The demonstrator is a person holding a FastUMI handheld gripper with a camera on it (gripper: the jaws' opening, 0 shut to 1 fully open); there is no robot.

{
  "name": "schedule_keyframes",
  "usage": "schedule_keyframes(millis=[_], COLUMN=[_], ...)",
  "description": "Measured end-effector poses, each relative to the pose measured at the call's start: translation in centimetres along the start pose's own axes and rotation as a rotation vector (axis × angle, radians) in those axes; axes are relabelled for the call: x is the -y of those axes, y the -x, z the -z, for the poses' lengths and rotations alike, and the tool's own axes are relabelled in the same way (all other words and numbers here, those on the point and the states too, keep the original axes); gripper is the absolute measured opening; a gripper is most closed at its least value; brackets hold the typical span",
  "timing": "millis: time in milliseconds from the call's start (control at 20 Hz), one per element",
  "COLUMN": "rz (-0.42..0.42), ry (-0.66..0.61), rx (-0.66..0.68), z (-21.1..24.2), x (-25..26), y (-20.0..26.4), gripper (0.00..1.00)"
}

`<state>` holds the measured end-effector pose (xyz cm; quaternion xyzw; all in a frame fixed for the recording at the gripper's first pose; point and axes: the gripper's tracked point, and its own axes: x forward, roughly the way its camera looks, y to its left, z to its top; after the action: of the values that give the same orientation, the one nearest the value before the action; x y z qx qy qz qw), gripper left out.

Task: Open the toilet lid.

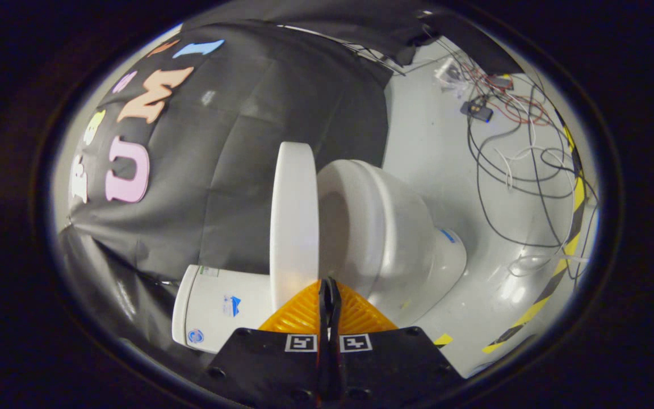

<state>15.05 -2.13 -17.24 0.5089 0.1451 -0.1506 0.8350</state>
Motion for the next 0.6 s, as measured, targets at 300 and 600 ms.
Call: schedule_keyframes(millis=[300,600], rz=[-0.049,-0.054], ry=[0.129,0.256], rx=[0.039,0.053], z=[-0.2,0.3], x=[-6.3,-10.6], y=[2.0,2.9], gripper=[0.00,0.00])
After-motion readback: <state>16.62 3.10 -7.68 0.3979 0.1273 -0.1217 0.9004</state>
